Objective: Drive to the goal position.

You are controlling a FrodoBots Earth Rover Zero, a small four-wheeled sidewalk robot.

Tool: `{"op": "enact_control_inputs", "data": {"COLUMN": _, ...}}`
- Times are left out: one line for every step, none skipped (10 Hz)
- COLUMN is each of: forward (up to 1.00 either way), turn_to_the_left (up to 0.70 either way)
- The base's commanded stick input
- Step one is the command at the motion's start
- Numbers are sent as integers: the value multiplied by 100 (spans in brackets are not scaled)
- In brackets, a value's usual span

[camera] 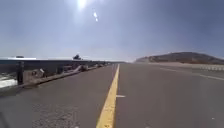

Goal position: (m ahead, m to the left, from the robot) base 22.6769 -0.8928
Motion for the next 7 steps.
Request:
{"op": "enact_control_inputs", "data": {"forward": 85, "turn_to_the_left": 0}}
{"op": "enact_control_inputs", "data": {"forward": 85, "turn_to_the_left": 0}}
{"op": "enact_control_inputs", "data": {"forward": 85, "turn_to_the_left": 0}}
{"op": "enact_control_inputs", "data": {"forward": 85, "turn_to_the_left": 0}}
{"op": "enact_control_inputs", "data": {"forward": 85, "turn_to_the_left": 0}}
{"op": "enact_control_inputs", "data": {"forward": 85, "turn_to_the_left": 0}}
{"op": "enact_control_inputs", "data": {"forward": 85, "turn_to_the_left": 0}}
